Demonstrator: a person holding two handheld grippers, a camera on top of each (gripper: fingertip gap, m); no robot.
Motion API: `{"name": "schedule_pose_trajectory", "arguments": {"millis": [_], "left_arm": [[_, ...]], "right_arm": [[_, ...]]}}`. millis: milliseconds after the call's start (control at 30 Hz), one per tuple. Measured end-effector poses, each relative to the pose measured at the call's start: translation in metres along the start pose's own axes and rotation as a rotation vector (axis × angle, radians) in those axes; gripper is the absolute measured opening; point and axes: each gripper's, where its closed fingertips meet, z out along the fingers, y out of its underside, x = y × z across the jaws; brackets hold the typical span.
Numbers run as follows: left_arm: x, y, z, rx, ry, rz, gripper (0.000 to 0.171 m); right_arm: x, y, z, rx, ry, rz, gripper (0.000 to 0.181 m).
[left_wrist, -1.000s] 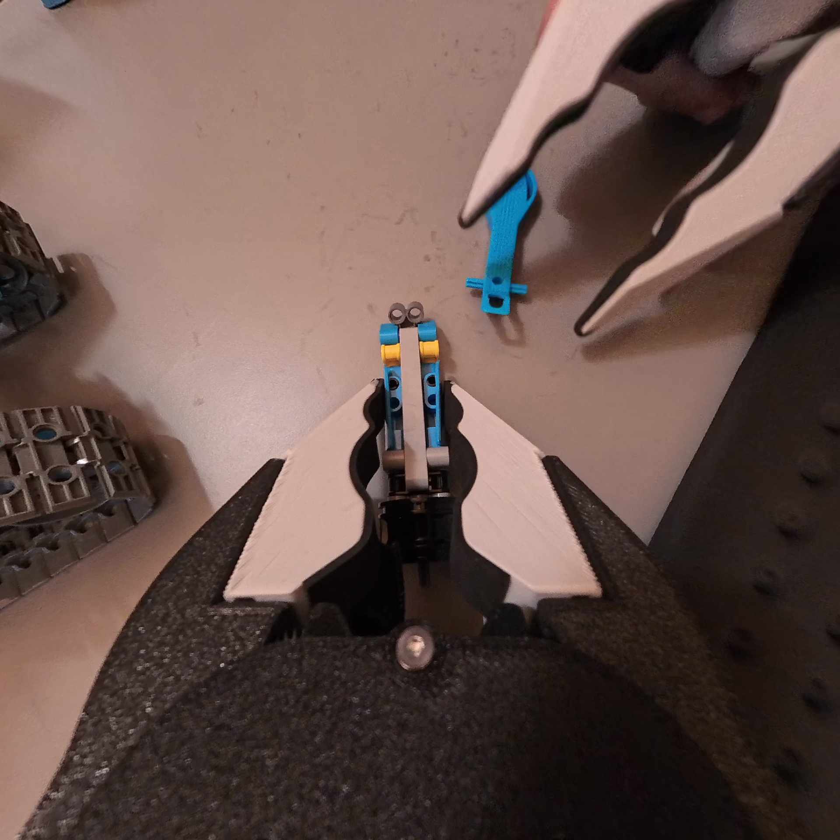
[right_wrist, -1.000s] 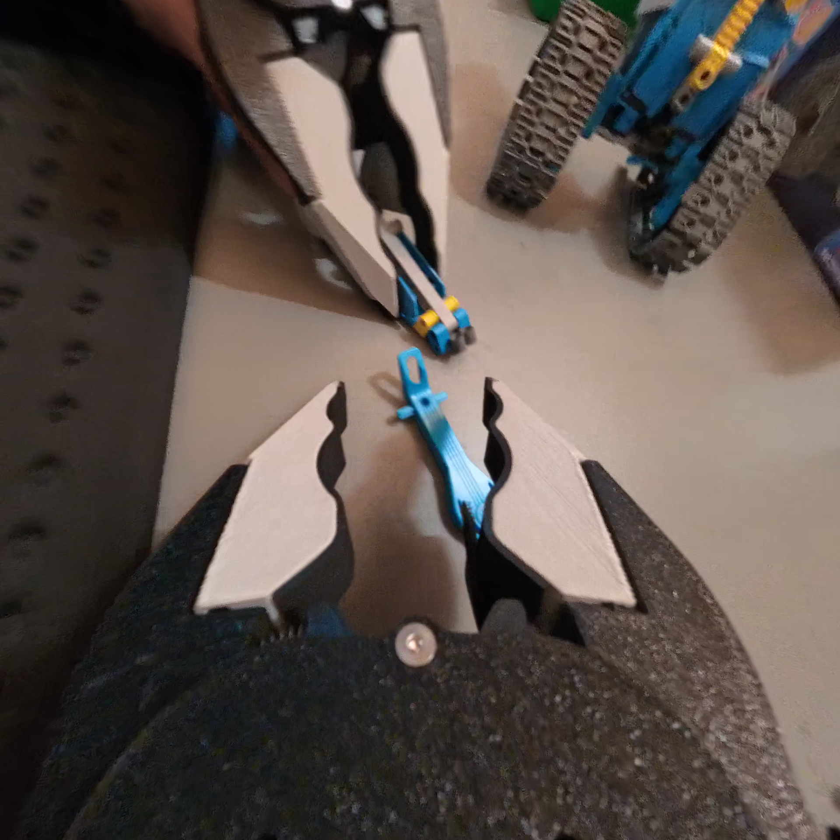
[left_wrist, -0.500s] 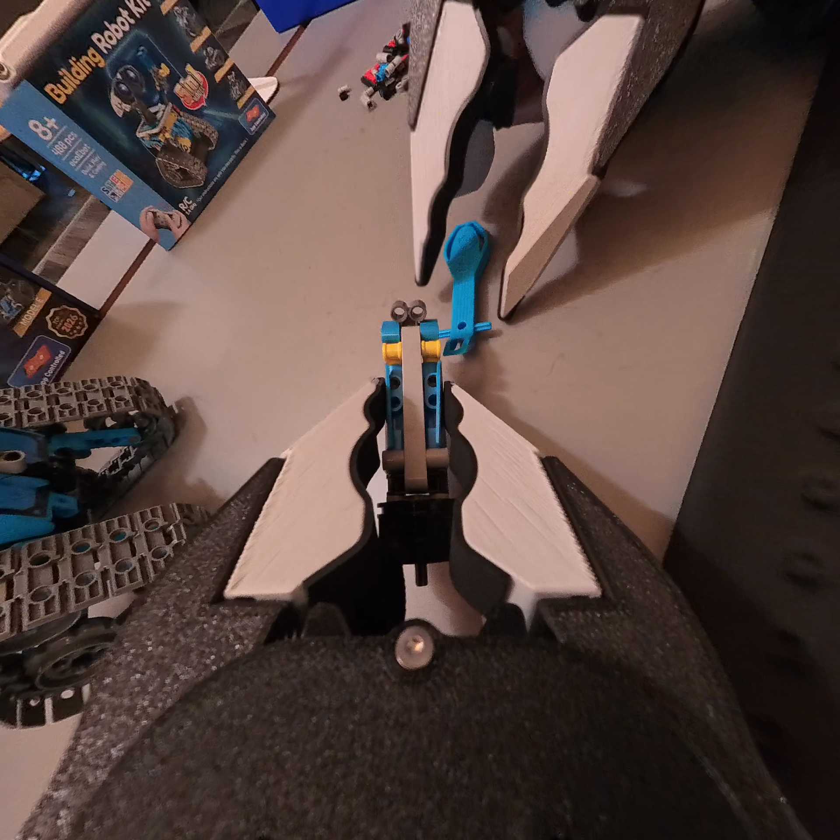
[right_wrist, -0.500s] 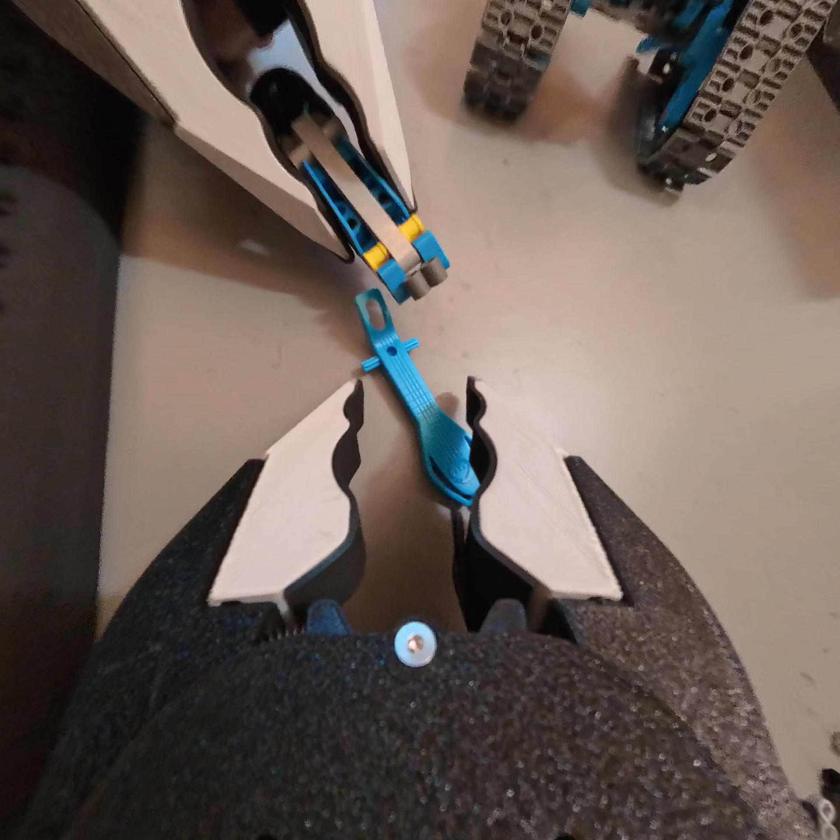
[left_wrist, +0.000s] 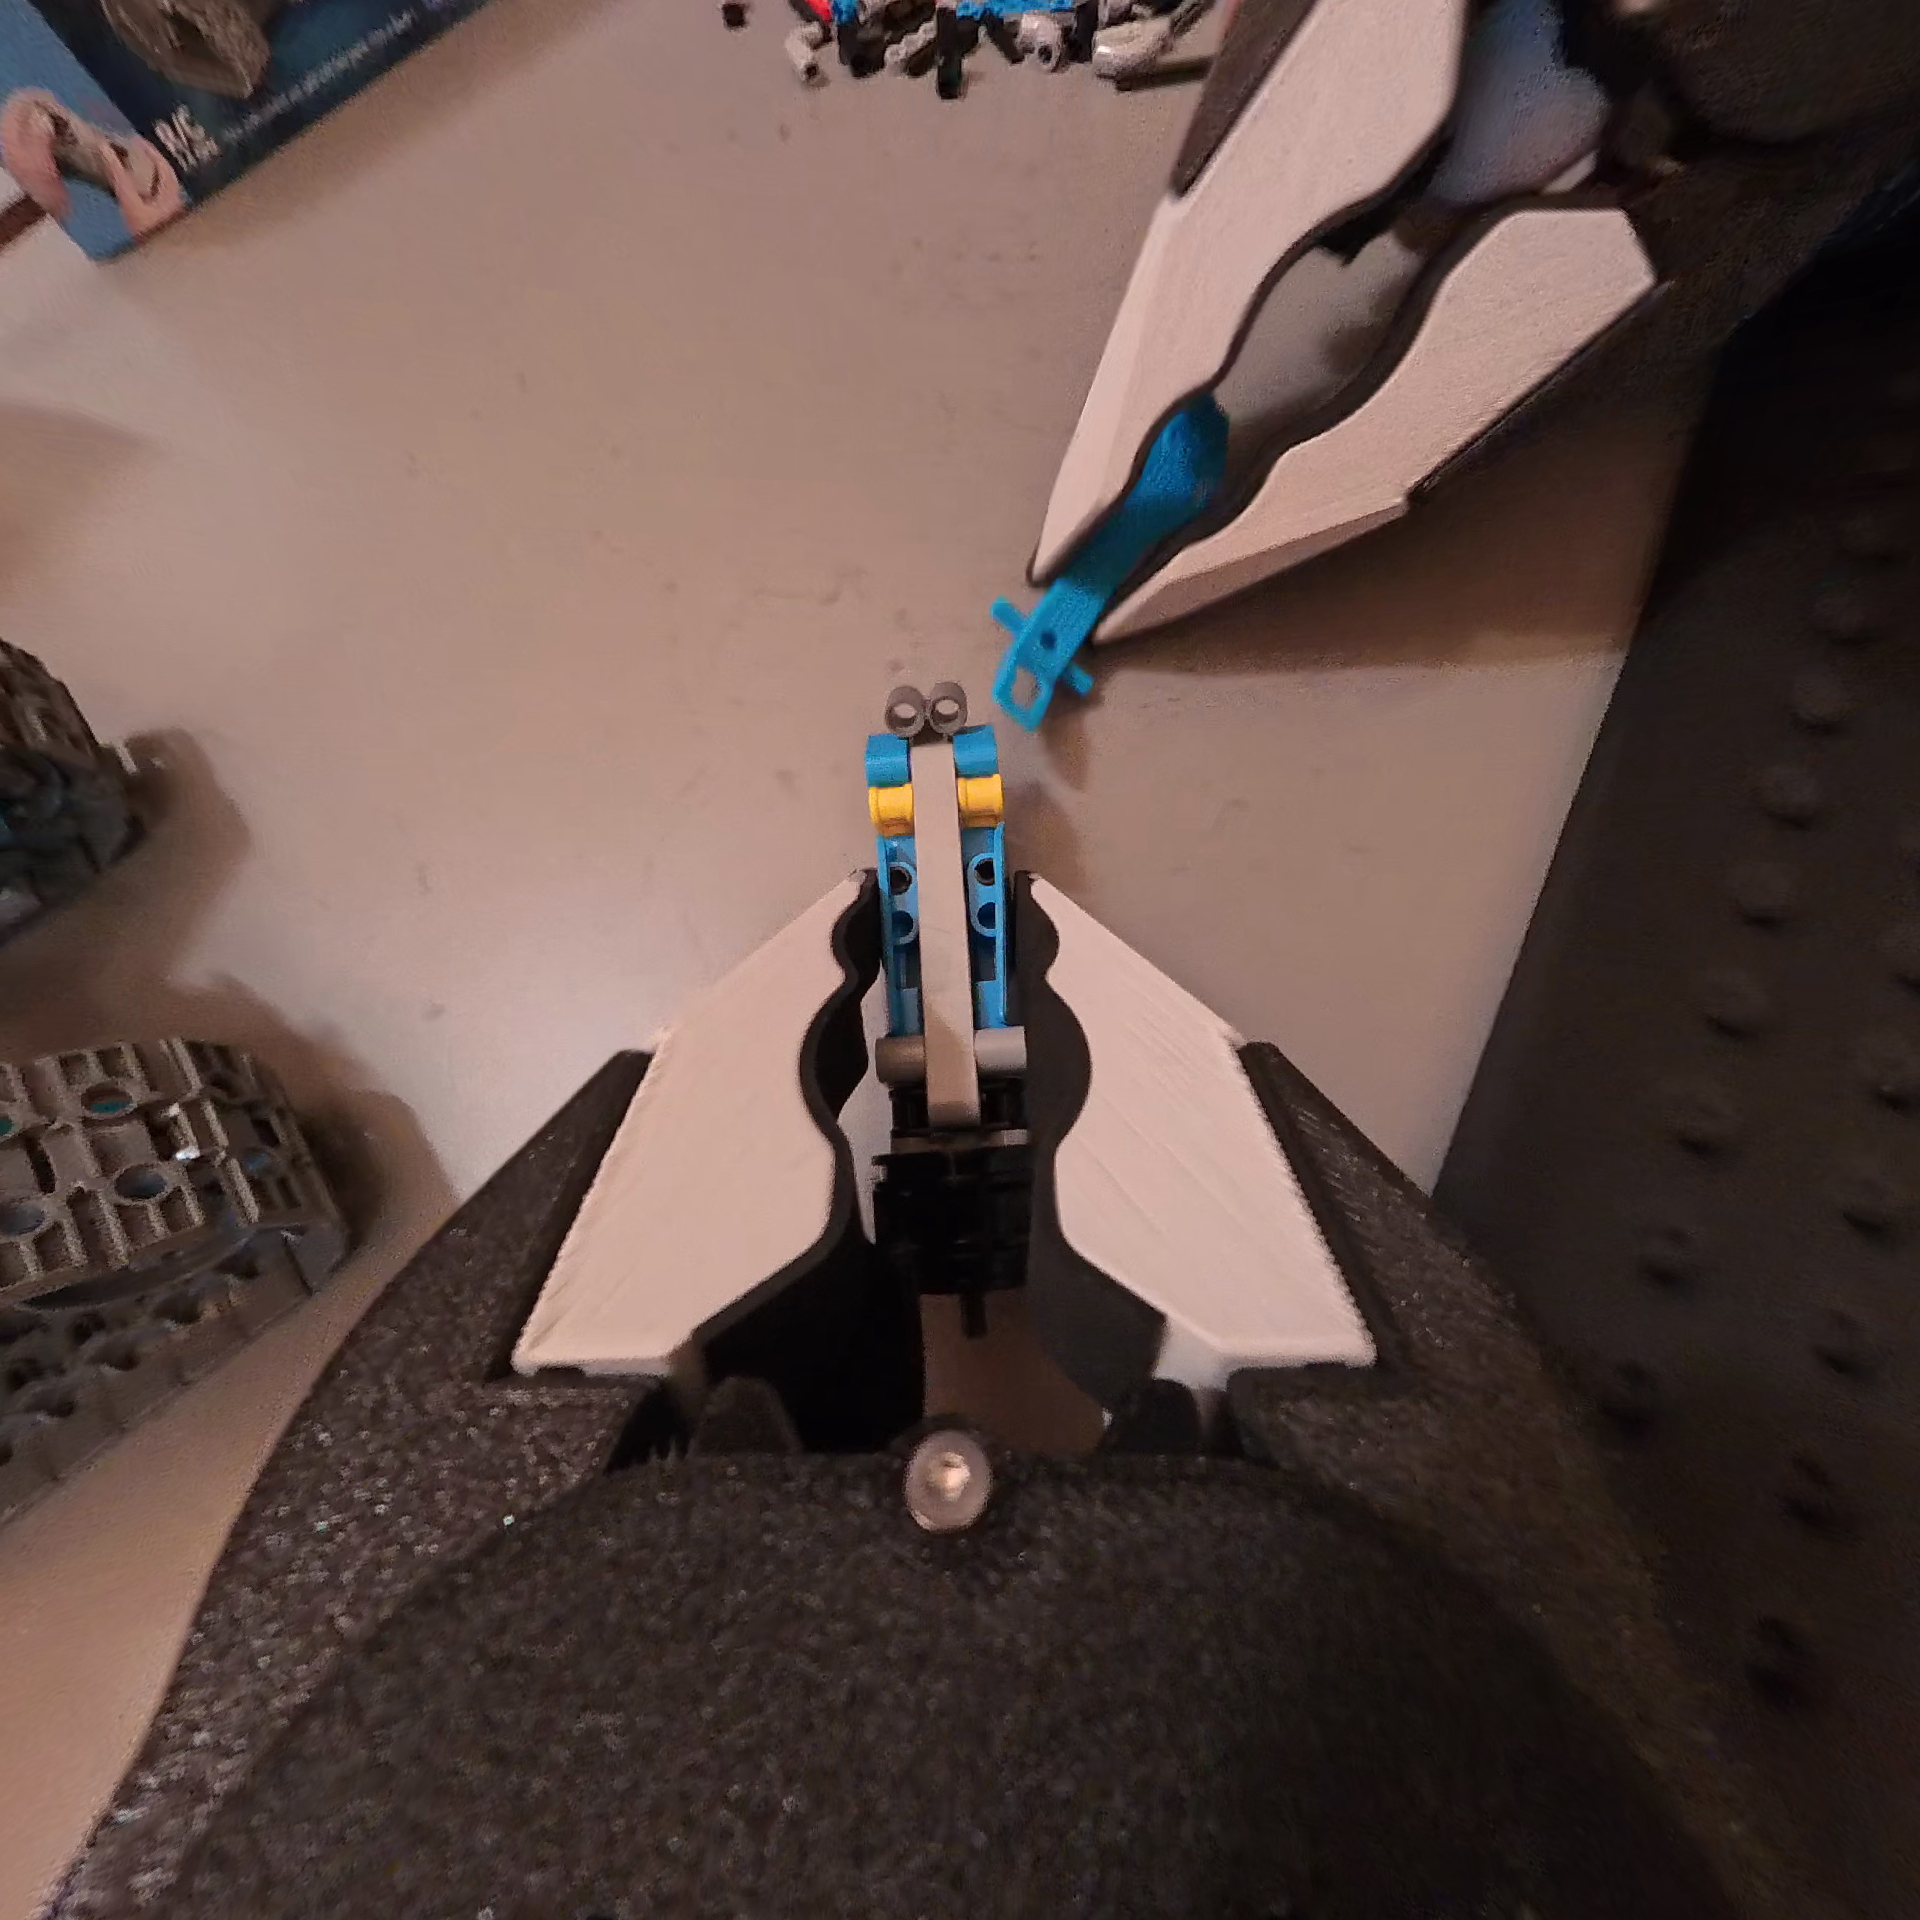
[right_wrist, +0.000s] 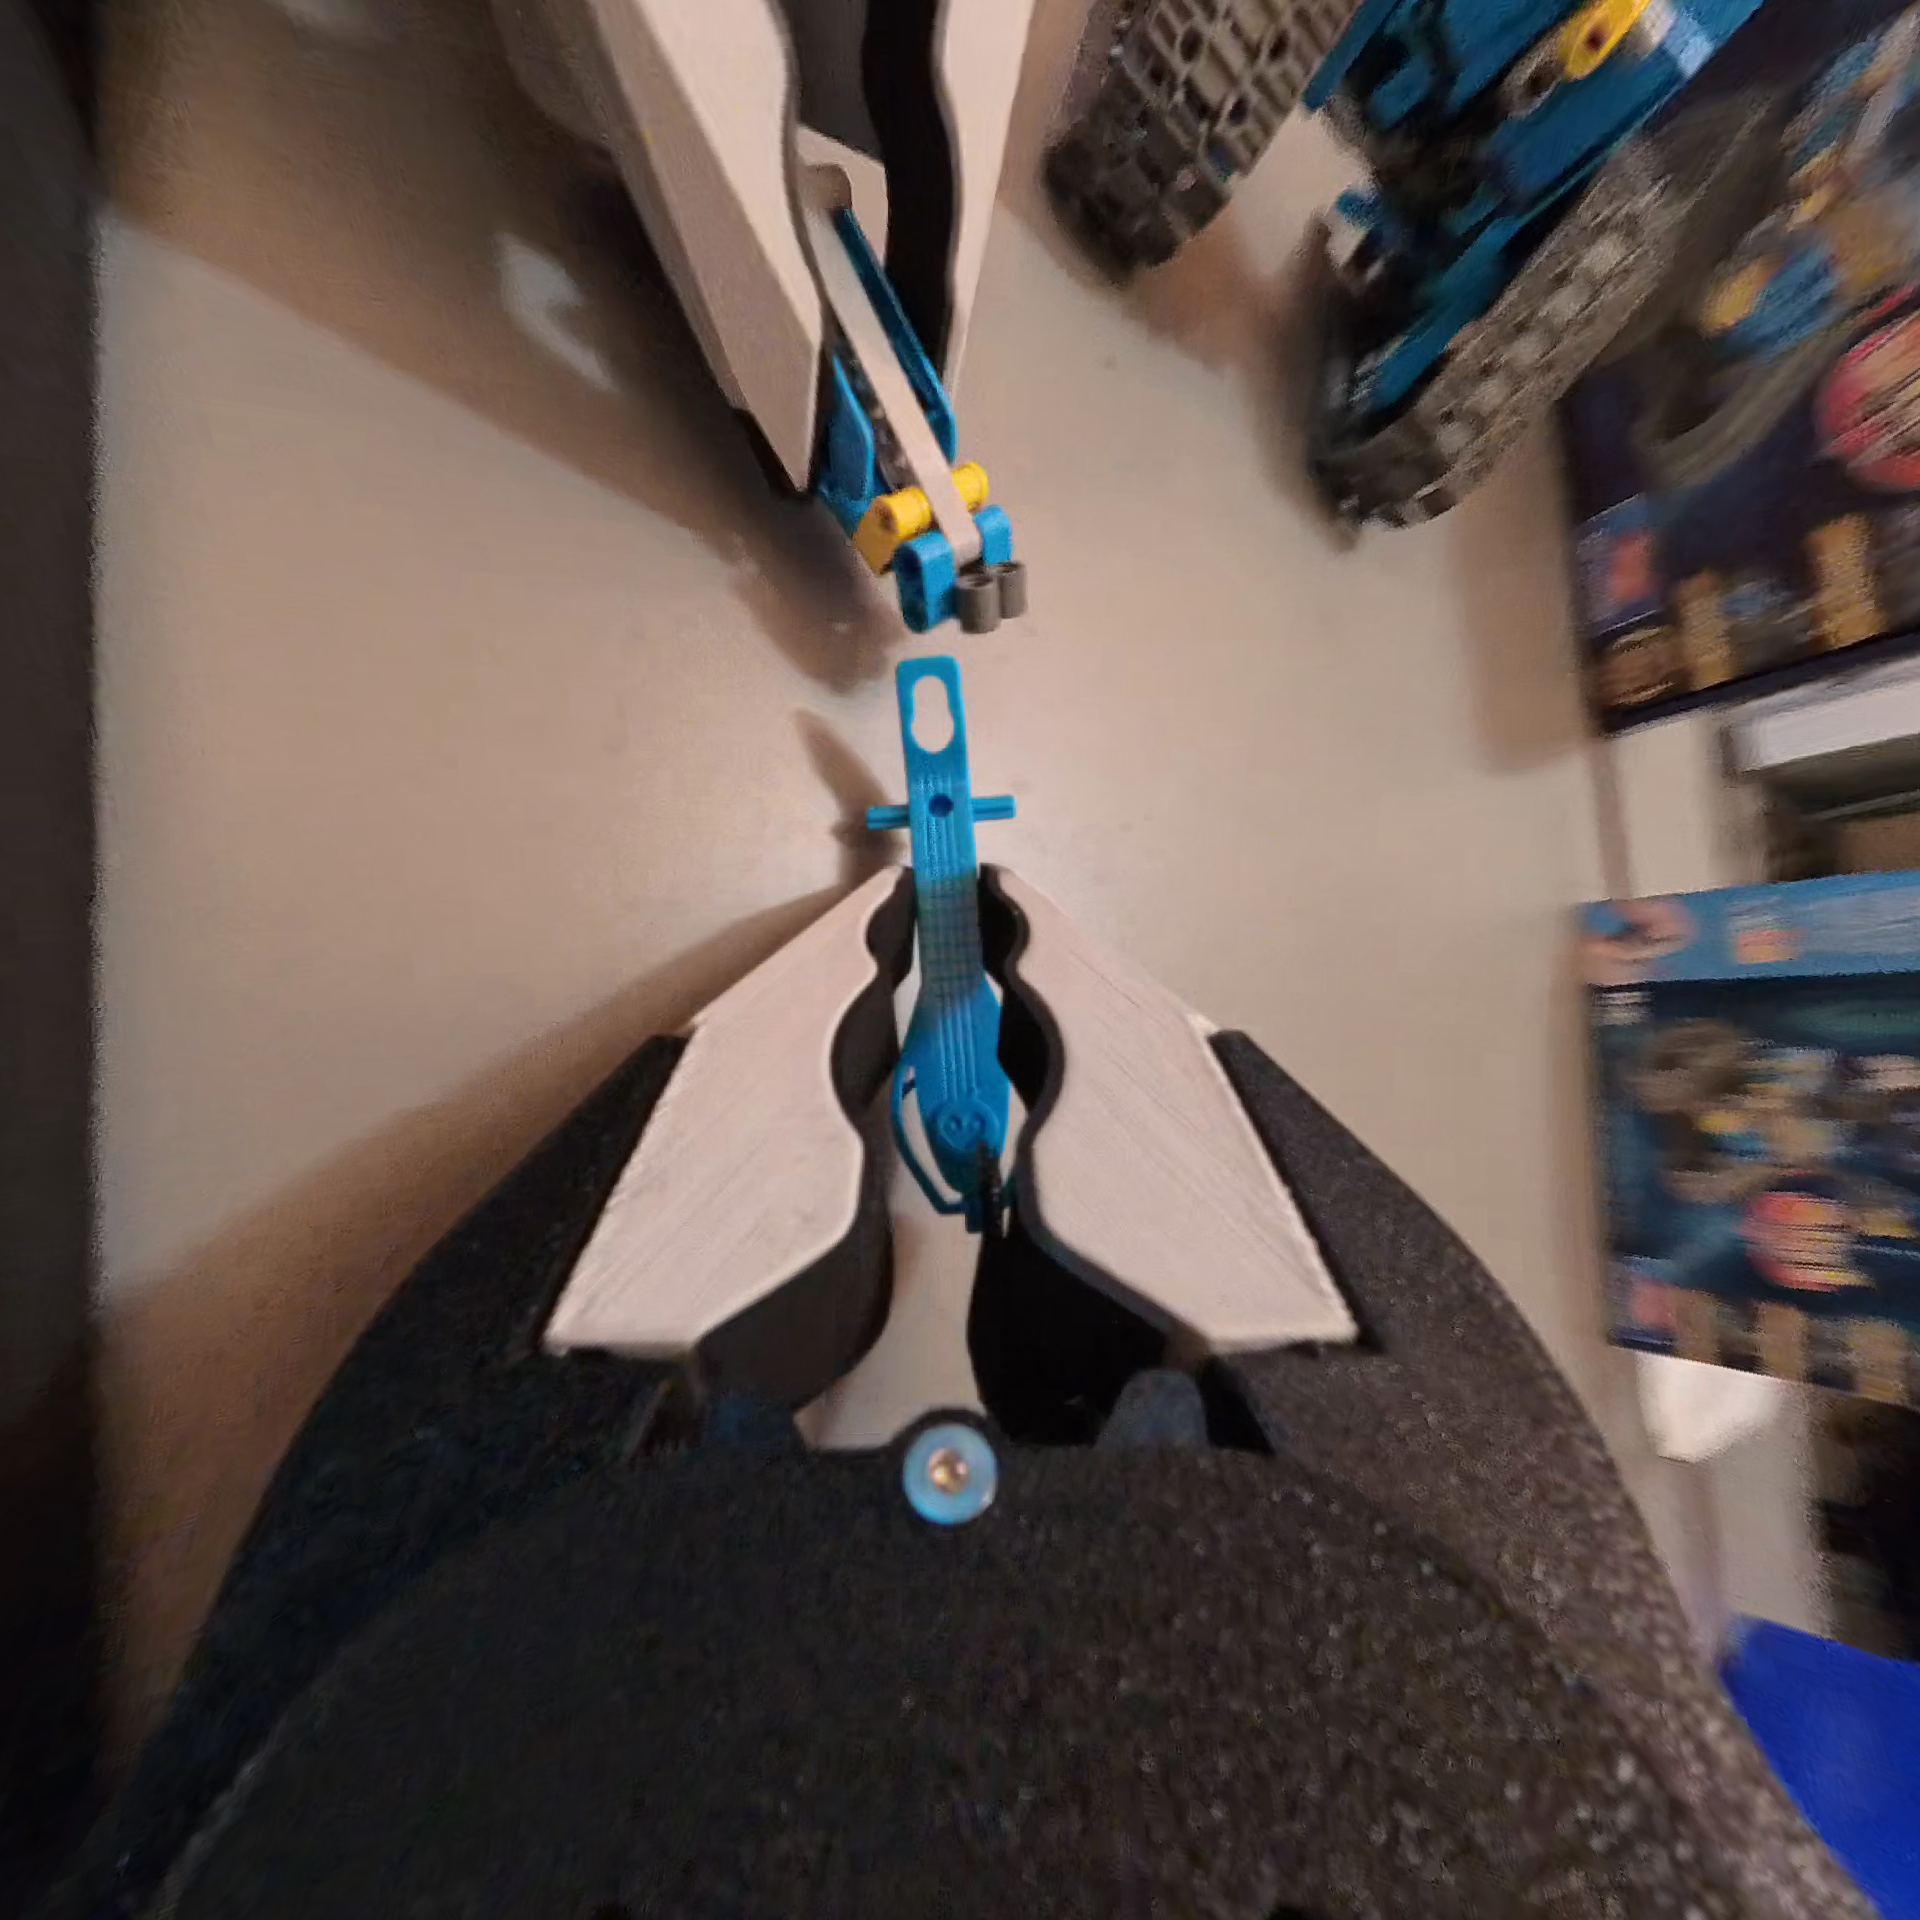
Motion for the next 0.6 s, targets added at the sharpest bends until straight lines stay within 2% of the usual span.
{"name": "schedule_pose_trajectory", "arguments": {"millis": [133, 267, 367, 467, 600], "left_arm": [[0.004, 0.009, 0.006, -0.065, 0.005, 0.043, 0.024], [0.004, 0.009, 0.007, -0.067, -0.012, 0.063, 0.024], [0.002, -0.003, 0.001, 0.009, -0.036, 0.05, 0.051], [0.009, -0.027, -0.006, 0.13, -0.019, 0.038, 0.048], [0.013, -0.034, -0.007, 0.155, -0.019, 0.055, 0.024]], "right_arm": [[0.015, -0.016, -0.008, 0.041, 0.184, -0.249, 0.01], [0.016, -0.014, 0.0, -0.032, 0.281, -0.457, 0.01], [0.017, -0.019, 0.002, -0.03, 0.318, -0.512, 0.01], [0.014, -0.034, -0.002, 0.025, 0.347, -0.552, 0.01], [0.009, -0.057, -0.011, 0.117, 0.399, -0.619, 0.01]]}}
